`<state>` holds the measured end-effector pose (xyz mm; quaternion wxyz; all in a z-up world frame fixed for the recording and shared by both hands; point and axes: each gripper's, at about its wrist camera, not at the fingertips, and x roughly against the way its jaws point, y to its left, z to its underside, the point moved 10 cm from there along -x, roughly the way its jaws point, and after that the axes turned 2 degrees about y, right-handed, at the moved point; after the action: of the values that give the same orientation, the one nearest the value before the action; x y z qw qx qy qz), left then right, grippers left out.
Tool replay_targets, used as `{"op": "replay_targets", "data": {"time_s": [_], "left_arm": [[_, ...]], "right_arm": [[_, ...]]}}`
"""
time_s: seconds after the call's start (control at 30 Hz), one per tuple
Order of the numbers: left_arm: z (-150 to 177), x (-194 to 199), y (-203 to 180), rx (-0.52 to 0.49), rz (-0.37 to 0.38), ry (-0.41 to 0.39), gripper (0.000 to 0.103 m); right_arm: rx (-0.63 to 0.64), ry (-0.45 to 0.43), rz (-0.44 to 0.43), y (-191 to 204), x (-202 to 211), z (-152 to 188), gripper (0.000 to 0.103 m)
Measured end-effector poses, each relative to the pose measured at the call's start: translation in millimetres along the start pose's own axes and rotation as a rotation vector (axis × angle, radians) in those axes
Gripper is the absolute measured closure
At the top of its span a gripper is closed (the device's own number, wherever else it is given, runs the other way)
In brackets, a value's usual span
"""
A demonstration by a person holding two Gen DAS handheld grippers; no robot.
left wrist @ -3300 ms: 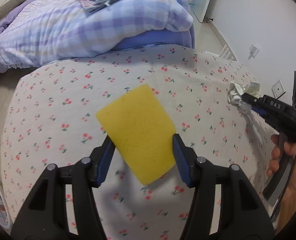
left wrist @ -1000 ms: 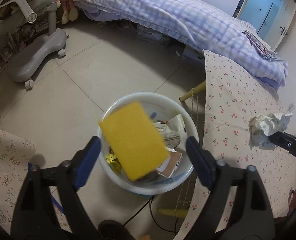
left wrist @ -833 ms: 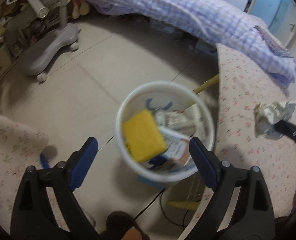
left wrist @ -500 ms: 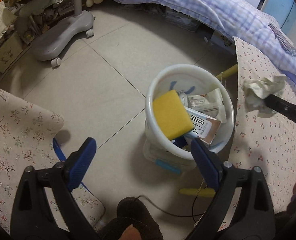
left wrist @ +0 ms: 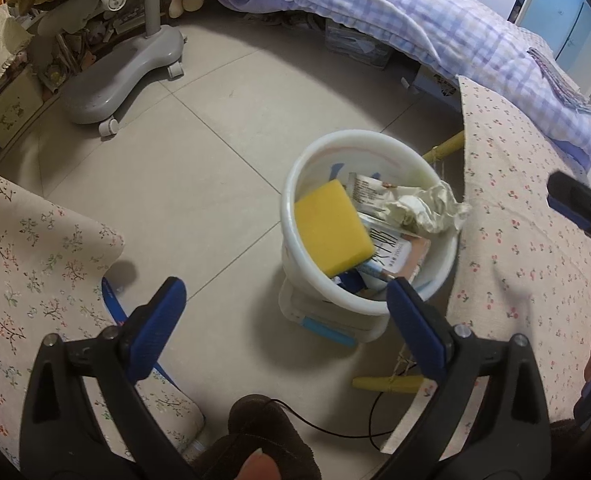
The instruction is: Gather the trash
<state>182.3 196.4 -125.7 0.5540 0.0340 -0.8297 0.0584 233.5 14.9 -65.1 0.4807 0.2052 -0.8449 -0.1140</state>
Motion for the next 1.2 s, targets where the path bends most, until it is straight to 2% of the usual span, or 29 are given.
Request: {"op": "replay_targets", "data": {"time_s": [0.13, 0.27, 0.4, 0.63, 0.9, 1.2], "left_arm": [[4.8, 8.0, -11.4, -0.012, 0.027, -0.016, 0.001], [8.5, 15.9, -24.2, -0.024, 0.054, -0.041, 0.001], [17.8, 24.7, -44.4, -0.042, 0.077, -0.066, 0.001], [42.6, 40.4, -70.4, -0.046, 0.103, -0.129, 0.001], [60.9, 62.8, -83.4, -0.069, 0.059, -0.251, 0.001], [73.1, 68.6, -96.3, -0.047, 0.038, -0.333, 0.001]], "right_arm": [[0.032, -0.010, 0.054, -12.0, 22.8, 13.5, 0.019], [0.077, -0.025, 0.114, -23.1, 51.5, 32.0, 0.015], [0.097, -0.062, 0.166, -33.6, 81.6, 50.0, 0.000], [0.100, -0.132, 0.228, -49.0, 124.4, 78.2, 0.000], [0.136, -0.215, 0.374, -75.8, 151.3, 124.6, 0.000], [0.086, -0.291, 0.435, -112.9, 171.8, 159.8, 0.000]]}}
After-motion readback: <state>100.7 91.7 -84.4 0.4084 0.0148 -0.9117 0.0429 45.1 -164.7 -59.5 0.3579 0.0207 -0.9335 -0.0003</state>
